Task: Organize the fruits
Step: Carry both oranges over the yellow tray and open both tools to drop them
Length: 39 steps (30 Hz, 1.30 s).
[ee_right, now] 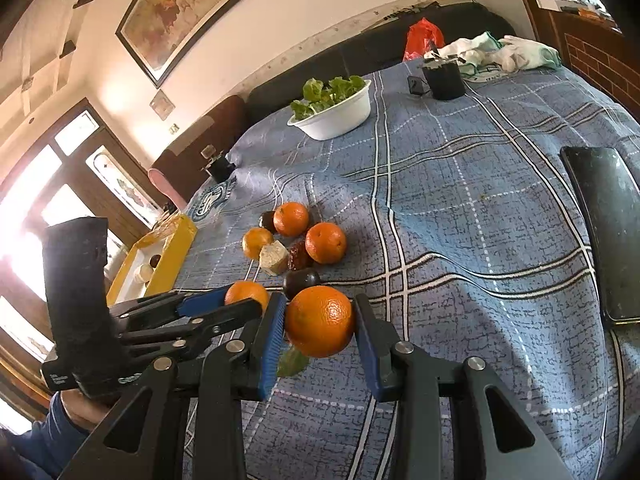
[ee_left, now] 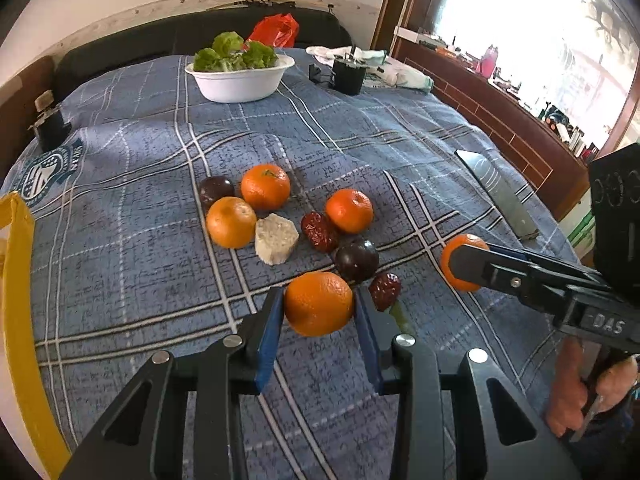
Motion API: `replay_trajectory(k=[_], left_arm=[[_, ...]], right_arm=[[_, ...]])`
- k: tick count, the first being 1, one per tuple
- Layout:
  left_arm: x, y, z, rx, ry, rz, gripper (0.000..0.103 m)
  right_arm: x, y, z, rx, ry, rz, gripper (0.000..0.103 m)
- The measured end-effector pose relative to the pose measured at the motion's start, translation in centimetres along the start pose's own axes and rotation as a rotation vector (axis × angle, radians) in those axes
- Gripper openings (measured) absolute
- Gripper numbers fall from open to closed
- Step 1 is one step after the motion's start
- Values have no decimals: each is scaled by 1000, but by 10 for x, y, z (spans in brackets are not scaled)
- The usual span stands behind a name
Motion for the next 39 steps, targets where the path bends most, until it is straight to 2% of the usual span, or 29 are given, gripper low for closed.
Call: replay_trajectory(k=[4,13,17,20,24,28,34,39], left_arm=[[-5,21,0,35,18,8,34],[-31,76,2,109,83,12,35],[-50,102,4,151,123,-1,35],[-72,122,9,177,164,-18,35],[-104,146,19,196,210,-59,35],[-144,167,34,186,259,-124,35],[-201,175,52,125,324,-214,35],[-229,158,51,67,369,-219,35]], right_arm=[[-6,0,0,7,33,3,38],[-21,-3,1,-24,34,-58,38],[-60,3,5,-46,78,-107,38],[-95,4,7,-71,114,-182,38],[-135,-5,9,-106,170,-222,38],[-172,-24,9,-169,188,-280,38],[-233,-65,2,-219,239,-297,38],[-270,-116,-10,-270,240,-299,39]])
Point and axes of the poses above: each gripper's, at about its wrist camera, not at the fingertips, and y roughly against the way its jaws point, x to its right, z to its underside, the point moved 6 cm from there along -y, roughly the way its jaws point
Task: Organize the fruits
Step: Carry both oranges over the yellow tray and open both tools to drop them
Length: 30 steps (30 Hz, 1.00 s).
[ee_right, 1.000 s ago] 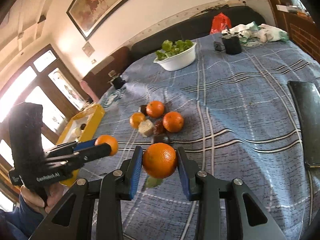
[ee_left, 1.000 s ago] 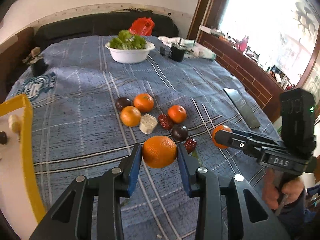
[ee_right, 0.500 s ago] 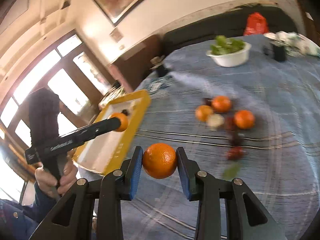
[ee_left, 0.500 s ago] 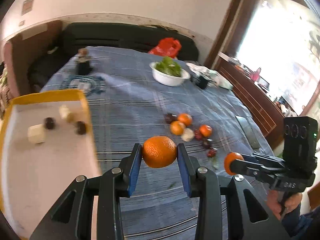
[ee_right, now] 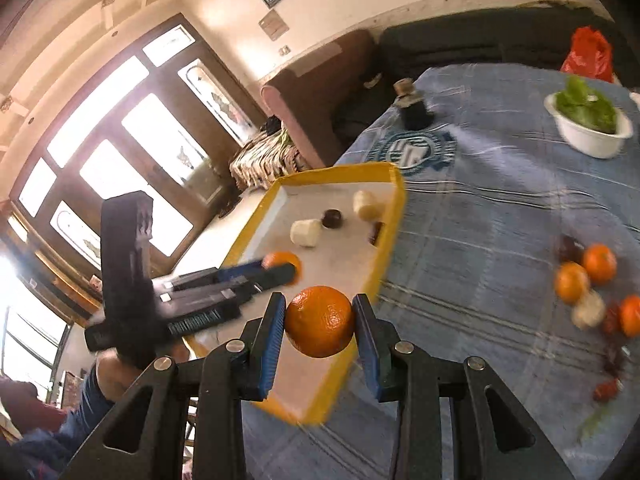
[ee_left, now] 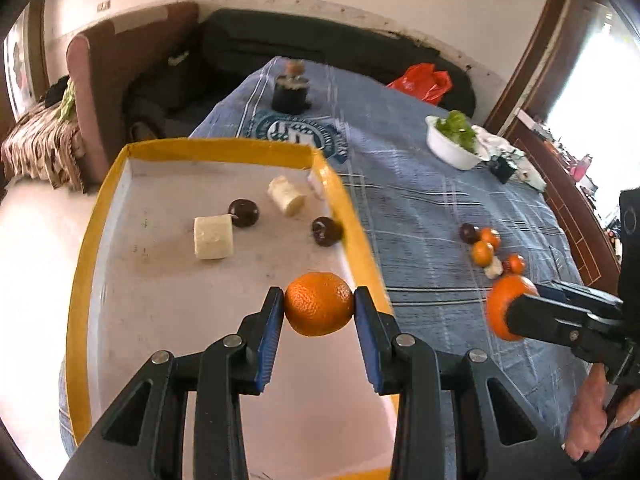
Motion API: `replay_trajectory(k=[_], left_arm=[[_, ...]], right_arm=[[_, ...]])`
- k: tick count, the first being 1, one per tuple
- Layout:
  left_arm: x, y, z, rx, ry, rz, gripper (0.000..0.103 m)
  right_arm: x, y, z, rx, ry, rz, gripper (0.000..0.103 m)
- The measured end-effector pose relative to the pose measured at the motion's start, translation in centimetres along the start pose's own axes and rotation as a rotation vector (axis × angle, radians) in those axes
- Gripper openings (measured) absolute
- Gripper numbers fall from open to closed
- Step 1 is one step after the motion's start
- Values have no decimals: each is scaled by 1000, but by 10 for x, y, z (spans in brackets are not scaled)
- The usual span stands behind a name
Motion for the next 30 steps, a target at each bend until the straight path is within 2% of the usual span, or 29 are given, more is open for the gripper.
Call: replay_trajectory(k=[5,12,24,30], left_arm=[[-11,-24,-6,-46,7,-27,35],[-17,-41,-6,-80,1,-39,35],[-24,-53,-2,-102,25,-25,35],[-26,-57,-1,-118,26,-27,35]], right_arm=[[-3,-57,-28,-47,-15,45,39],[16,-111,-41,-117,-41,115,39],[30,-147,-41,-171,-38,158,40],[26,-152,-41,-168,0,184,40]])
Point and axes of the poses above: each gripper's, at about its wrist camera, not at the fingertips, and y roughly against the way its jaws point, x to its right, z to its underside, the point moved 6 cm from there along -y, roughly the way its jaws point
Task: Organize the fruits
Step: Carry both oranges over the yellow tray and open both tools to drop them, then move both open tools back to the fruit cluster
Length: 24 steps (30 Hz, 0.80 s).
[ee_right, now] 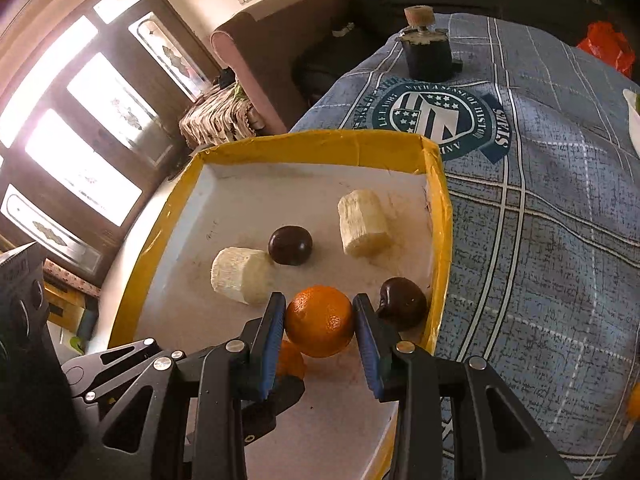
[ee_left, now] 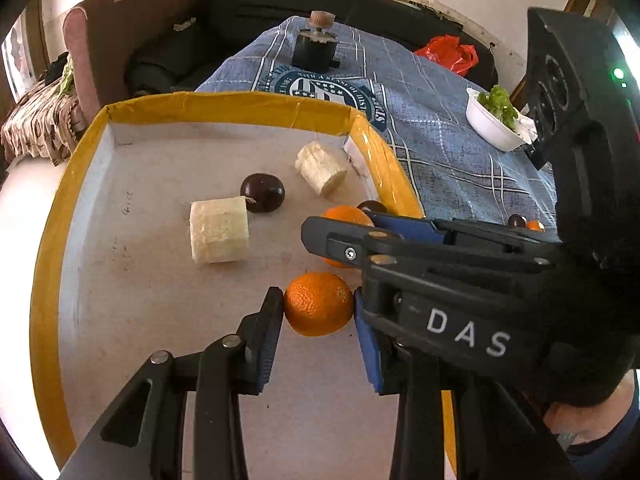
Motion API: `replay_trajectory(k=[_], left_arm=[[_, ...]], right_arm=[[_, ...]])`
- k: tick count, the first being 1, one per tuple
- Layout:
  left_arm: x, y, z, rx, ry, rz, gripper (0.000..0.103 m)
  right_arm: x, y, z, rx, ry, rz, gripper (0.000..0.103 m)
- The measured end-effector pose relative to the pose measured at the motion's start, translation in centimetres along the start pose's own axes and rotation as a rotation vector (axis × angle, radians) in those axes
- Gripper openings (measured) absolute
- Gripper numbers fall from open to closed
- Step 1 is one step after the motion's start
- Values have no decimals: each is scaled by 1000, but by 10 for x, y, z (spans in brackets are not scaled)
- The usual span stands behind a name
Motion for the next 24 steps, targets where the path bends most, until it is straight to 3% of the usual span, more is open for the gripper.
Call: replay_trajectory(k=[7,14,17,24], left_arm=[[-1,0,-1,1,2,-6,35],[-1,0,-1,1,4,-6,36],[-1,3,-3,21,0,-7,50],[4,14,-2,60,-8,-25,52]], right_arm=[[-1,1,1,0,11,8,40],[-4,3,2,7,21,4,49],[-4,9,1,21,14,-14,49],[-1,32,3,63,-5,-42,50]])
Point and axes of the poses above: each gripper's, at about its wrist camera, not at the fingertips, and y roughly against the way its jaws point, x to its right, z to its underside, the point moved 6 cm from there along -y, roughly the way its jaws point
